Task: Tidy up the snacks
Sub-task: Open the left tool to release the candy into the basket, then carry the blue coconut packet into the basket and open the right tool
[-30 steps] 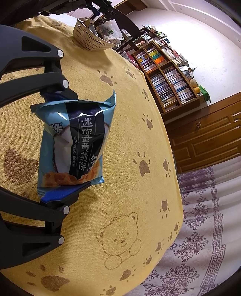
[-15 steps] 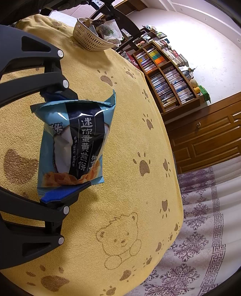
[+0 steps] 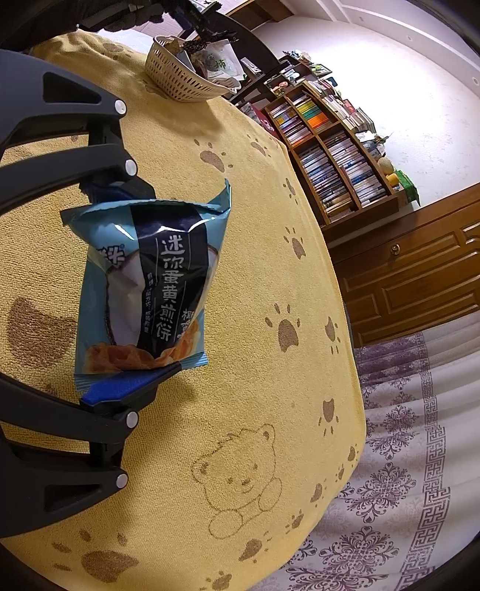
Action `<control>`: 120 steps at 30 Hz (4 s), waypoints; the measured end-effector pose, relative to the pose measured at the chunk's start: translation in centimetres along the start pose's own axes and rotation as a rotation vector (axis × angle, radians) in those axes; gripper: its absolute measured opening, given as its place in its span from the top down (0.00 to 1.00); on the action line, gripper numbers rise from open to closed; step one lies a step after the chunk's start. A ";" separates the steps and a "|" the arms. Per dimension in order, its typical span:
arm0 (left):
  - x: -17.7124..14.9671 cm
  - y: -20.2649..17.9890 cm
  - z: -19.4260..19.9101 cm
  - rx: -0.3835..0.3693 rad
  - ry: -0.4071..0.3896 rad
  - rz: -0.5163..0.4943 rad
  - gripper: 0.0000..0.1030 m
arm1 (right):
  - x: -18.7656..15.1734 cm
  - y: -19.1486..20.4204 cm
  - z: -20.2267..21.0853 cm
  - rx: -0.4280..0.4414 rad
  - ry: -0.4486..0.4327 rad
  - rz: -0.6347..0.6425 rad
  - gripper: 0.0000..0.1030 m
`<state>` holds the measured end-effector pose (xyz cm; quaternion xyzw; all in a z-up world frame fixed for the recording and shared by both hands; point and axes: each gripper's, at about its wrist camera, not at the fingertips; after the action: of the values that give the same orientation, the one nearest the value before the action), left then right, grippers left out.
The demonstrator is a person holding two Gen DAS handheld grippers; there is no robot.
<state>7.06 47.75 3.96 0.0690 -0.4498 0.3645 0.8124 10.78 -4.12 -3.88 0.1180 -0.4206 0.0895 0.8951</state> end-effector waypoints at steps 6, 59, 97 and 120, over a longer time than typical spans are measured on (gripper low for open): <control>0.6 2.0 -0.6 0.037 0.010 0.086 0.15 | 0.0 0.0 0.0 -0.001 0.000 0.000 0.30; 1.6 1.3 4.3 -0.106 -0.080 0.163 0.12 | 6.5 14.2 0.6 0.325 -0.027 0.171 0.30; 3.4 3.4 7.0 -0.168 -0.133 0.247 0.11 | 9.5 36.4 -7.4 0.405 0.072 0.594 0.20; 3.2 3.3 7.0 -0.175 -0.126 0.228 0.11 | 9.7 33.8 -7.8 0.343 0.068 0.481 0.18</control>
<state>1.25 48.74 9.84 -0.0310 -0.5349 0.4086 0.7388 13.82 31.06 3.40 0.1612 -0.3850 0.3728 0.8287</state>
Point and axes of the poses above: each gripper's, at about its wrist camera, not at the fingertips, and z roughly against the way its jaws point, y to its left, x to its top, and after that the axes turned 14 degrees about z, right-handed
